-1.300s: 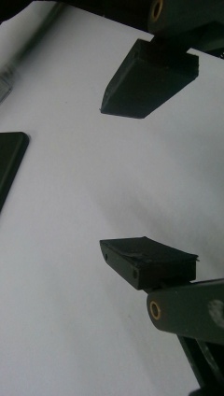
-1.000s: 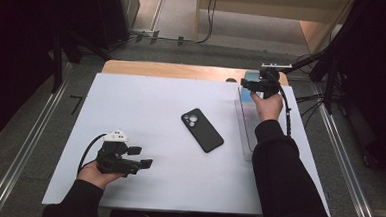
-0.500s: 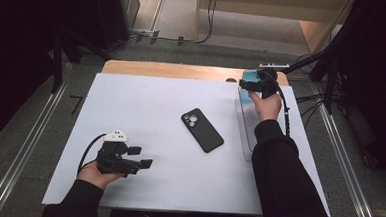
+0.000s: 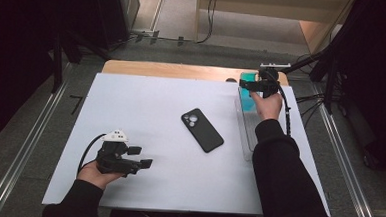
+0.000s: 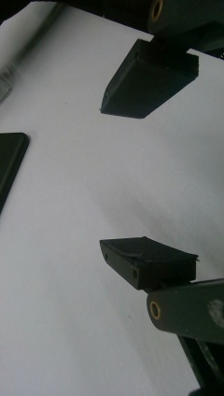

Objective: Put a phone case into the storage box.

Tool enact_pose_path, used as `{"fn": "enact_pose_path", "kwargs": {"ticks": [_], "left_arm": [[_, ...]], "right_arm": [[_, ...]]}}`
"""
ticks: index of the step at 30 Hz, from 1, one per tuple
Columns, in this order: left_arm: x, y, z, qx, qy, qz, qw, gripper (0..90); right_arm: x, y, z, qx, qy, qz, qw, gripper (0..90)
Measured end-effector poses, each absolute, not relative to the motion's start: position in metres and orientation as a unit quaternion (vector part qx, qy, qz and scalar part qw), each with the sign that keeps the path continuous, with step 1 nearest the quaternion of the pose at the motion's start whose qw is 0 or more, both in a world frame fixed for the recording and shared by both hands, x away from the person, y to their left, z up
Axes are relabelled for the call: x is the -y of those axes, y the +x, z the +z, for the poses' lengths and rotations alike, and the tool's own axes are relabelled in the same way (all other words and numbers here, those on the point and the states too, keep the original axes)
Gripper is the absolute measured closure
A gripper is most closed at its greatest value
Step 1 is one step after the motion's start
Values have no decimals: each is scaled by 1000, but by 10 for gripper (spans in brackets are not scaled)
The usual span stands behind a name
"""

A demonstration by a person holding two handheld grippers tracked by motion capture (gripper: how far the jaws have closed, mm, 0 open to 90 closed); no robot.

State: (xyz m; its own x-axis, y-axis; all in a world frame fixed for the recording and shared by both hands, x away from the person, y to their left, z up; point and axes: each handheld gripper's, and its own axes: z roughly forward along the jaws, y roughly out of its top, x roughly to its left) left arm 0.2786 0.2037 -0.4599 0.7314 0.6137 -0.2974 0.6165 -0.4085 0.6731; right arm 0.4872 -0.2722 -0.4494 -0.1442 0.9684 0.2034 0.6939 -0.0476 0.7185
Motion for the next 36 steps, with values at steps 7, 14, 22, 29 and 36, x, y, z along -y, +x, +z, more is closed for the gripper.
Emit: {"fn": "enact_pose_path", "kwargs": {"ticks": [7, 14, 22, 29, 36], "left_arm": [[-204, 279, -459, -369, 838, -3, 402, 299], [-205, 281, -459, -368, 839, -5, 402, 299], [-207, 283, -456, -369, 837, -9, 405, 298], [-207, 286, -455, -369, 836, -14, 406, 297], [-207, 285, -453, -365, 838, -13, 407, 298]], "right_arm": [[277, 472, -428, -669, 624, 359, 185, 18], [278, 450, -408, -693, 592, 375, 167, 18], [268, 424, -395, -721, 559, 385, 139, 40], [262, 399, -396, -739, 529, 399, 124, 46], [258, 374, -397, -745, 519, 406, 107, 131]]}}
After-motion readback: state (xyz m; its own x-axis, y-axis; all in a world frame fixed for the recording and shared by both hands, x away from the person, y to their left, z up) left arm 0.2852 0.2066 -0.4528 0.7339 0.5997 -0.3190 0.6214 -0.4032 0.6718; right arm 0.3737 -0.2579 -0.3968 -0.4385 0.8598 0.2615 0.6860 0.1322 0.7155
